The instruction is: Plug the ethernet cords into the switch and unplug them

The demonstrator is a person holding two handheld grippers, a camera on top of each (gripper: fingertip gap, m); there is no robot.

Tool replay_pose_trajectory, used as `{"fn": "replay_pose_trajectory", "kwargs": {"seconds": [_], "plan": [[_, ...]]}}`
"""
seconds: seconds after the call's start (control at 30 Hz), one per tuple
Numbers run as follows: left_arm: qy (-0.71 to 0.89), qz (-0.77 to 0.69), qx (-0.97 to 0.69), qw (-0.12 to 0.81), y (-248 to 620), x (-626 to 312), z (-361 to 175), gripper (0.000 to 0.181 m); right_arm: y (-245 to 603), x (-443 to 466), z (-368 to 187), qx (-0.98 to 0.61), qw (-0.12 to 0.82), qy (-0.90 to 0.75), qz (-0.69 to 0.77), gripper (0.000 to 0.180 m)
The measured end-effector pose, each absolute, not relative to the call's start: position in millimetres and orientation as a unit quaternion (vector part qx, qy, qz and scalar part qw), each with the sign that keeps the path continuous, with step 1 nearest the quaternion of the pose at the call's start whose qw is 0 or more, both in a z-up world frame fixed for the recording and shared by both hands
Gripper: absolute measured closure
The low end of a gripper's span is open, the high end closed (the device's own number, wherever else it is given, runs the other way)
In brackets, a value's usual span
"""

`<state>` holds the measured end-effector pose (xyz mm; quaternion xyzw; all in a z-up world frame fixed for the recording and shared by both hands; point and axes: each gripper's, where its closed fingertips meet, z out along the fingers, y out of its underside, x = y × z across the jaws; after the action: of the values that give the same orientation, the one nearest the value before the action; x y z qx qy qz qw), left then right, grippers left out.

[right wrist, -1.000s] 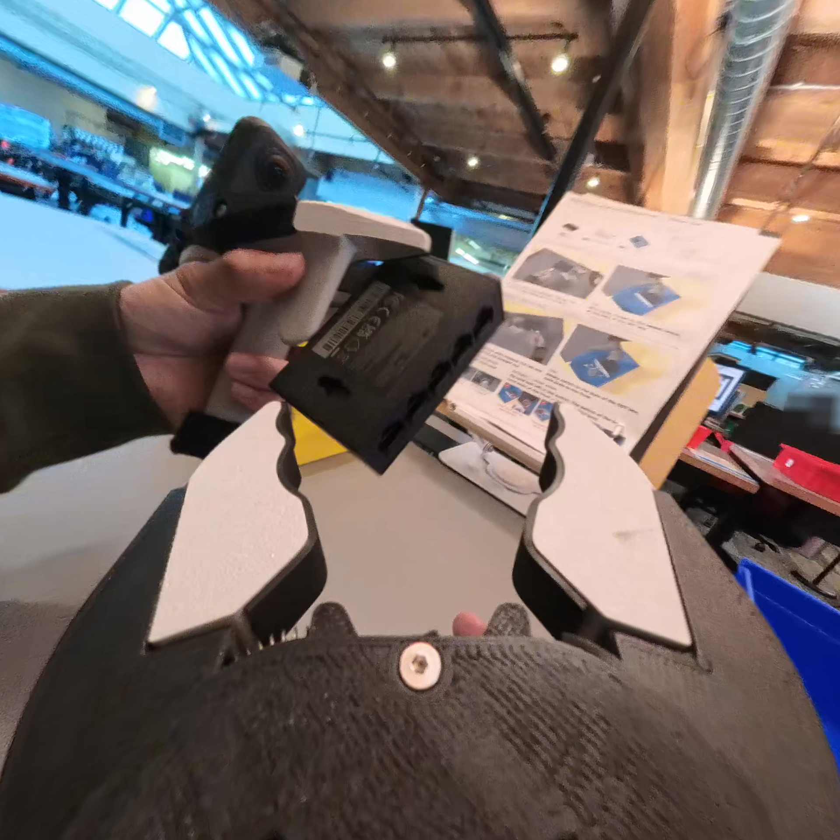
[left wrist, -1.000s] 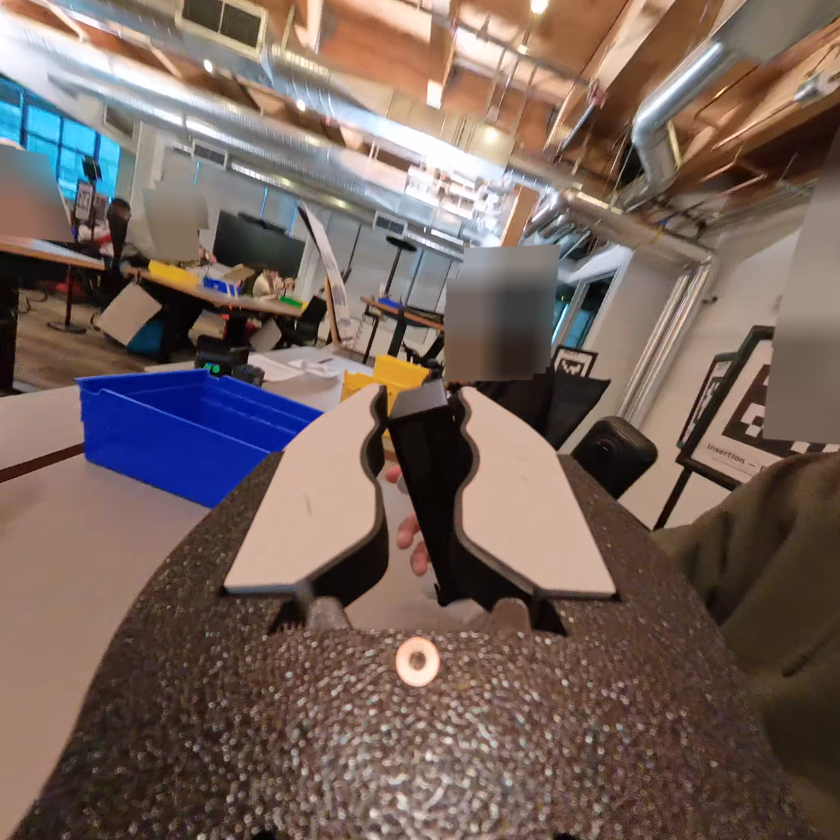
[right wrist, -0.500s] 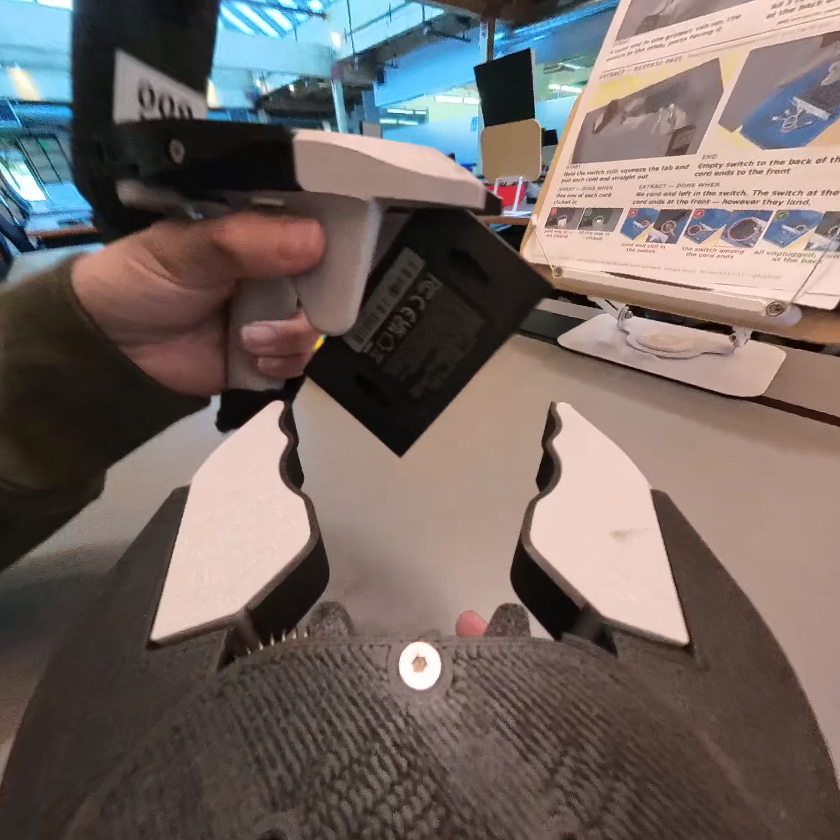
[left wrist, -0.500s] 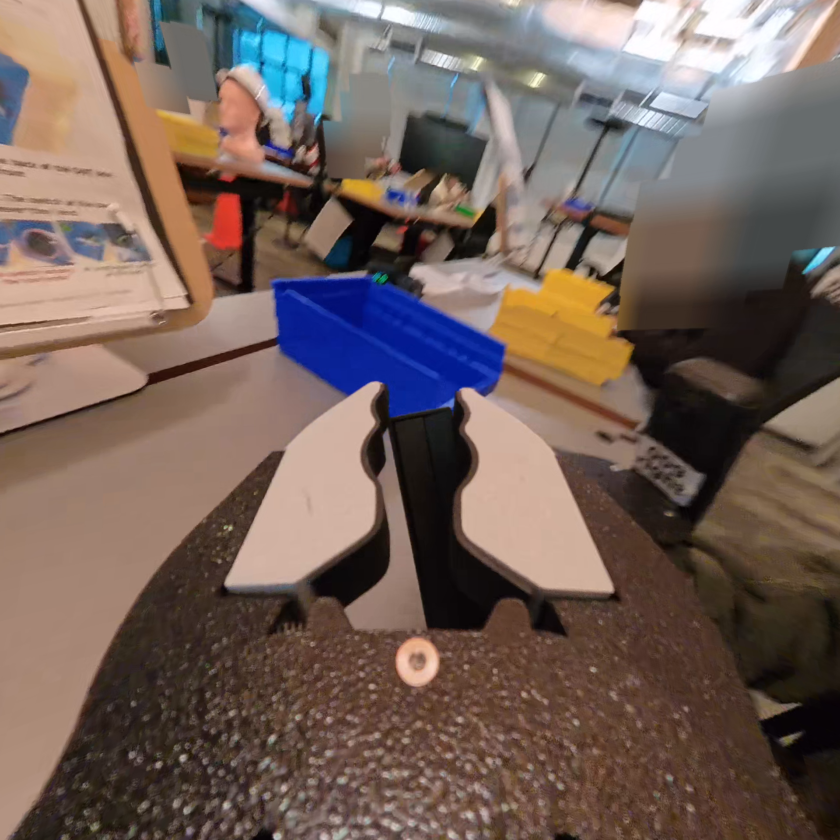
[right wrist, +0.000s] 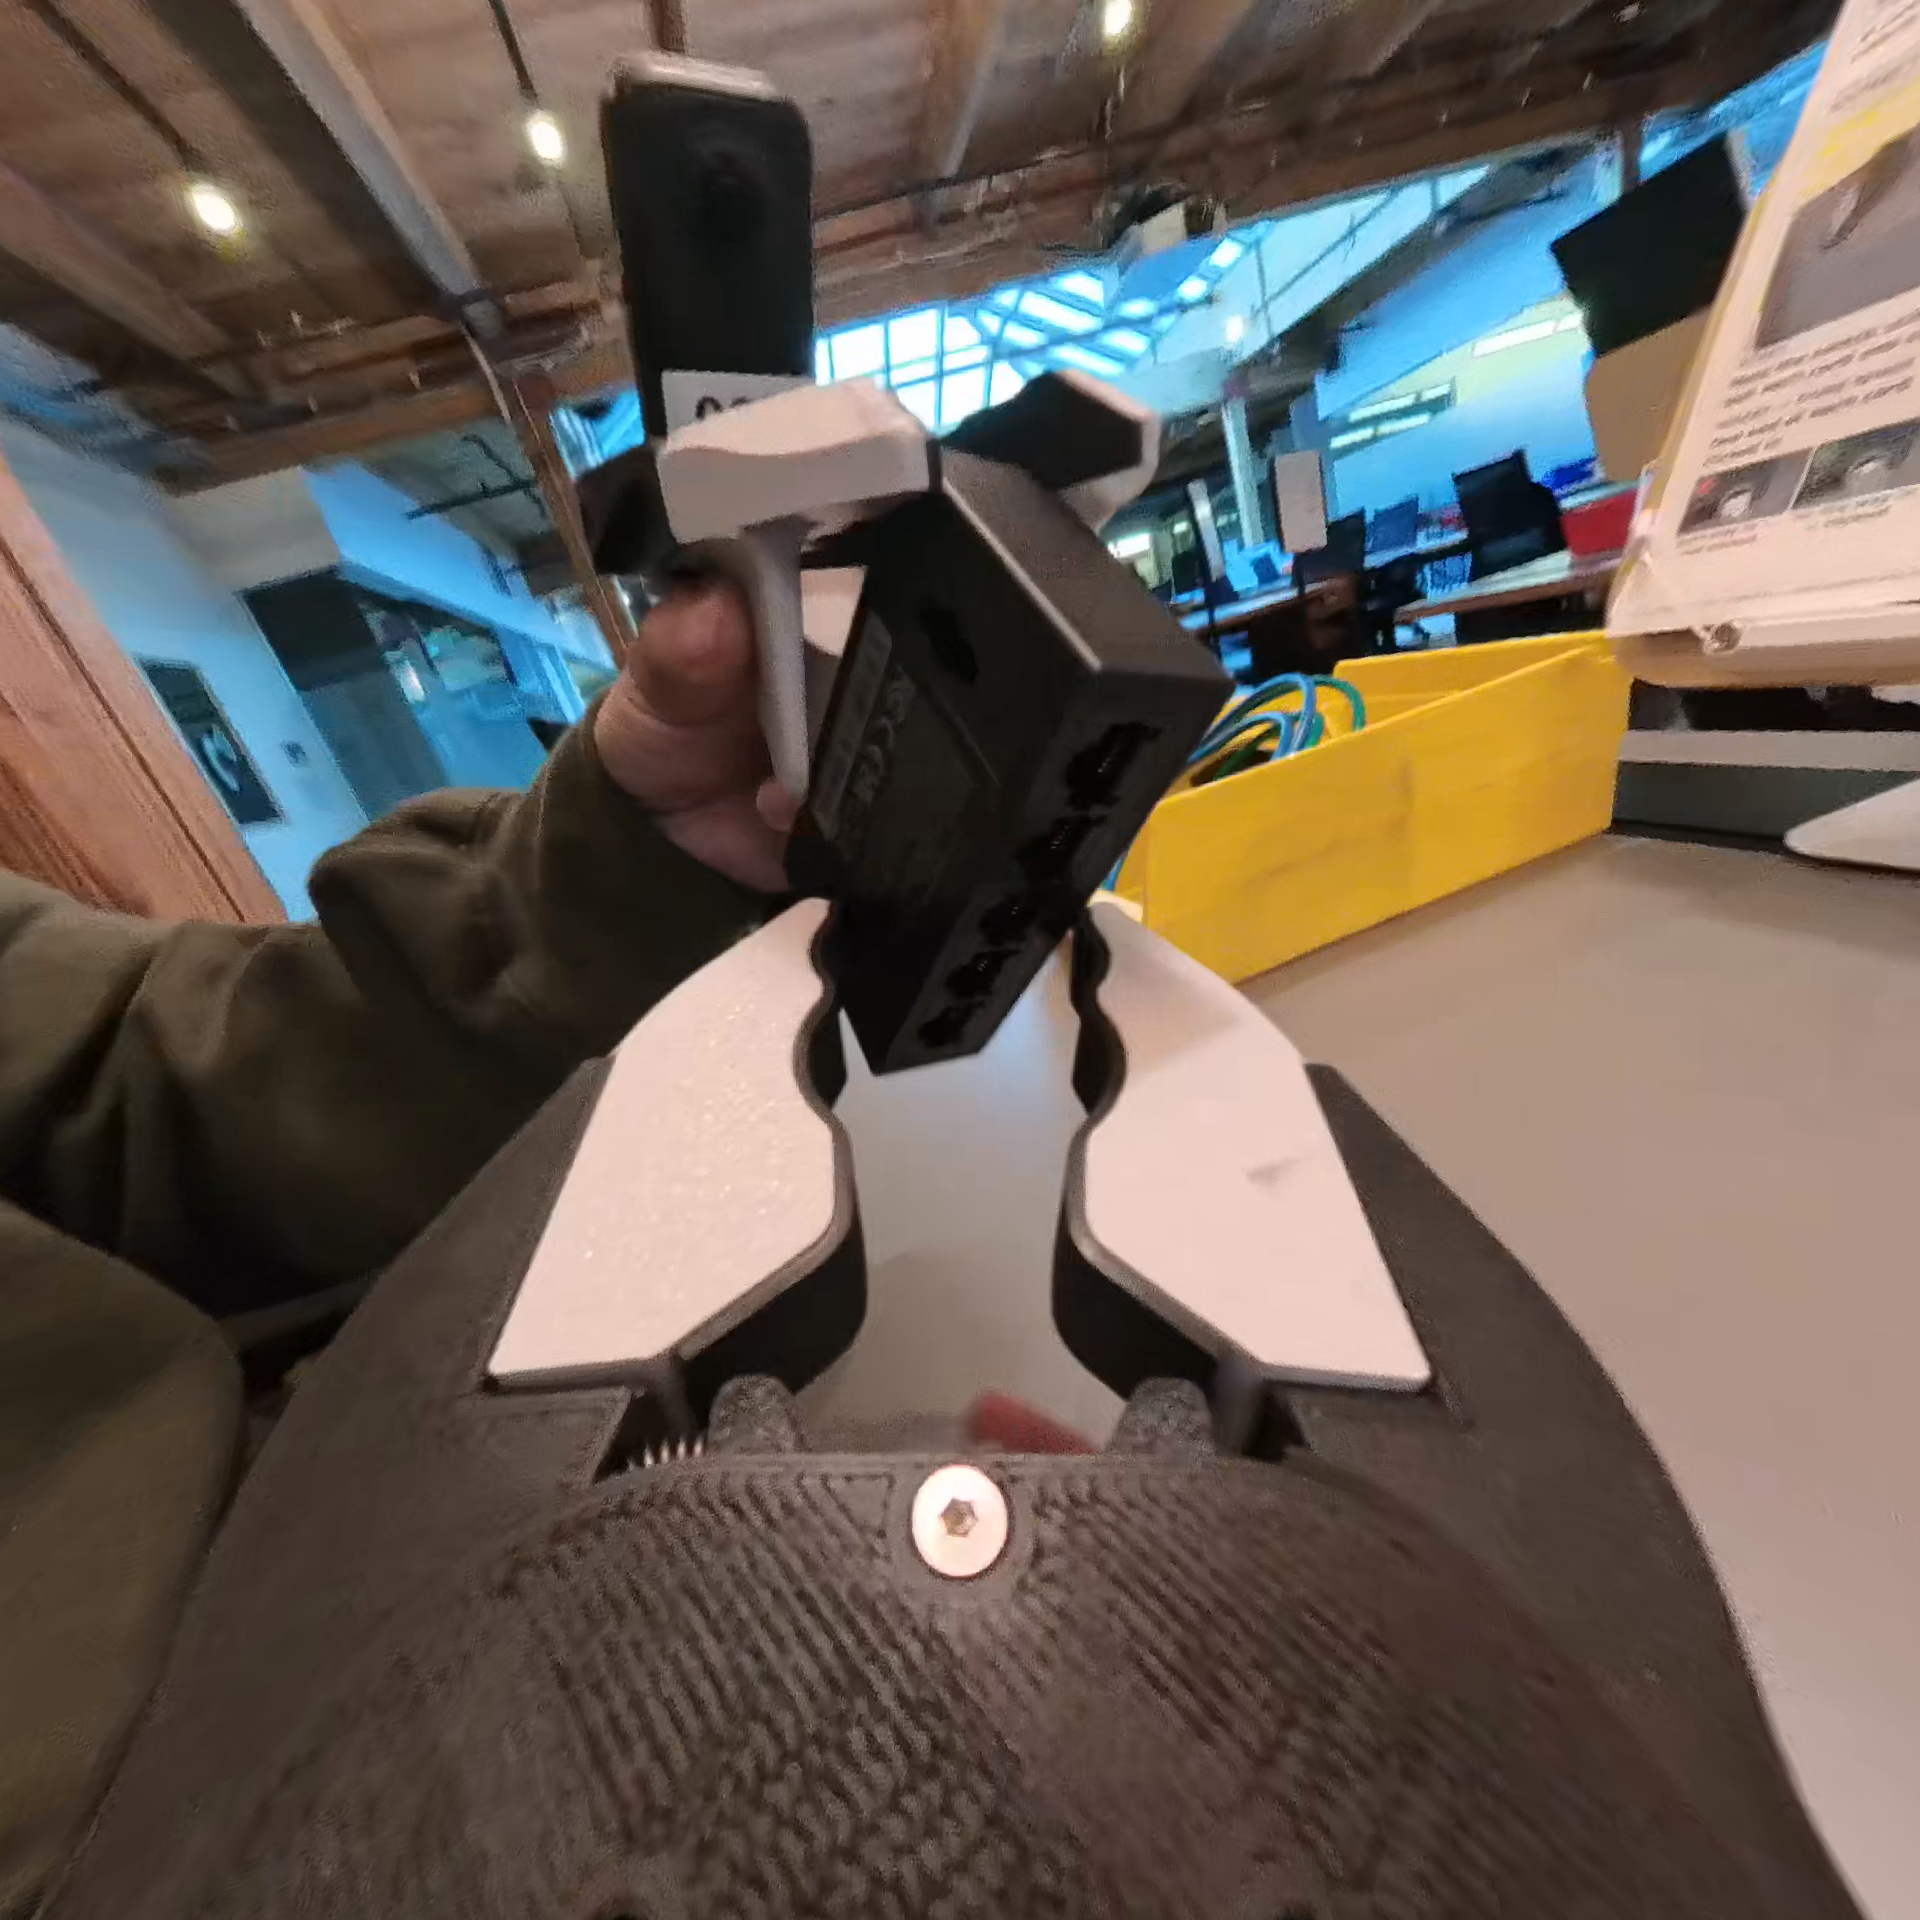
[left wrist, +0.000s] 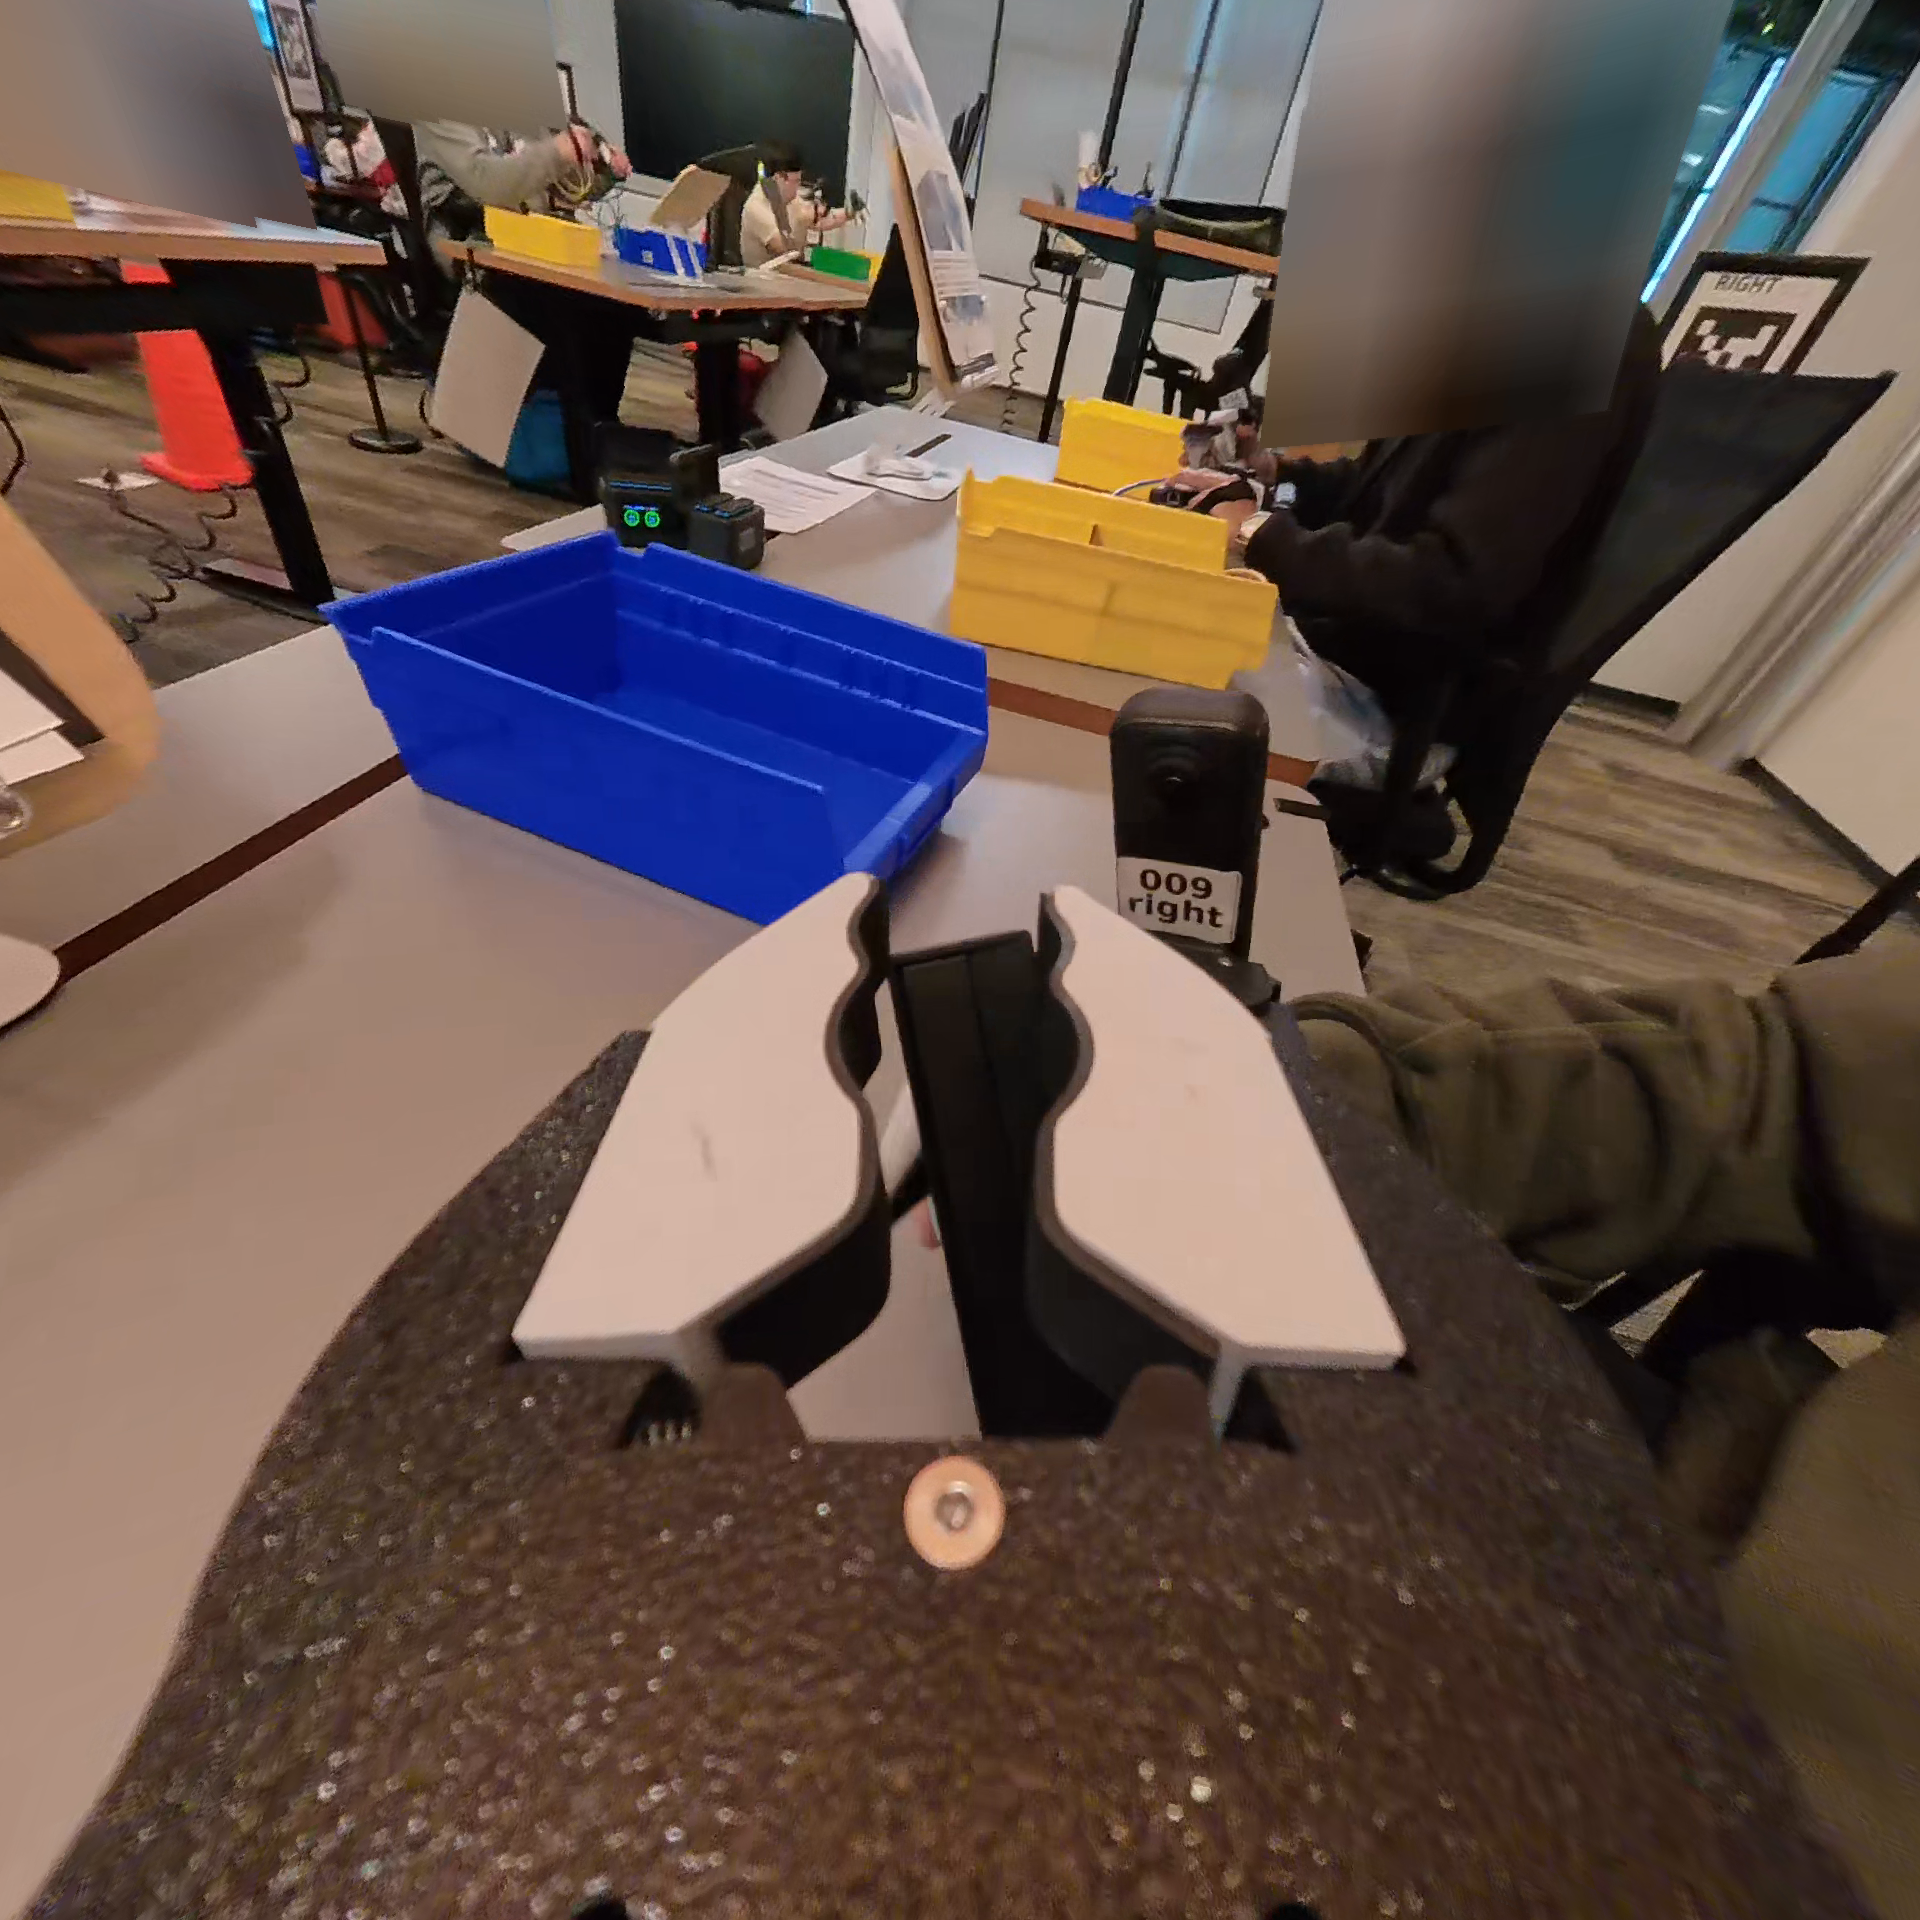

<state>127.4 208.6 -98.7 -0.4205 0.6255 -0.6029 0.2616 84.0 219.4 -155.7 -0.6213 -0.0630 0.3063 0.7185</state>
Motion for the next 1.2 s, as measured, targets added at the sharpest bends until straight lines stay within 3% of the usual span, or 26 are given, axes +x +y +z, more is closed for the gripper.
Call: {"fn": "replay_pose_trajectory", "kwargs": {"seconds": [0.2, 0.4, 0.5, 0.63, 0.7, 0.73, 0.9, 0.97, 1.07, 1.13, 1.2], "plan": [[0.644, -0.552, -0.455, 0.272, 225, 121, -109, 0.149, 218, 99, -160, -0.672, 0.699, -0.085, 0.228, 0.144], [0.647, -0.387, -0.574, 0.319, 243, 118, -132, 0.094, 216, 158, -158, -0.725, 0.672, -0.084, -0.127, 0.144], [0.633, -0.386, -0.601, 0.299, 224, 125, -134, 0.088, 216, 163, -158, -0.716, 0.637, -0.116, -0.26, 0.144], [0.612, -0.397, -0.638, 0.246, 217, 133, -140, 0.093, 218, 156, -164, -0.699, 0.582, -0.187, -0.371, 0.144], [0.615, -0.396, -0.647, 0.215, 218, 132, -146, 0.115, 218, 152, -164, -0.693, 0.568, -0.207, -0.392, 0.144], [0.621, -0.395, -0.645, 0.206, 219, 131, -149, 0.118, 219, 152, -165, -0.698, 0.56, -0.208, -0.395, 0.145], [0.636, -0.446, -0.608, 0.165, 223, 125, -153, 0.119, 222, 147, -174, -0.718, 0.596, -0.202, -0.298, 0.148], [0.626, -0.505, -0.574, 0.154, 223, 120, -140, 0.119, 220, 143, -161, -0.708, 0.664, -0.153, -0.186, 0.119], [0.609, -0.608, -0.488, 0.146, 221, 112, -113, 0.119, 209, 121, -135, -0.667, 0.732, -0.102, 0.096, 0.094], [0.601, -0.668, -0.417, 0.137, 216, 101, -98, 0.119, 199, 116, -117, -0.618, 0.744, -0.066, 0.248, 0.095], [0.603, -0.703, -0.353, 0.132, 208, 91, -90, 0.119, 192, 112, -106, -0.582, 0.754, -0.068, 0.297, 0.108]]}}
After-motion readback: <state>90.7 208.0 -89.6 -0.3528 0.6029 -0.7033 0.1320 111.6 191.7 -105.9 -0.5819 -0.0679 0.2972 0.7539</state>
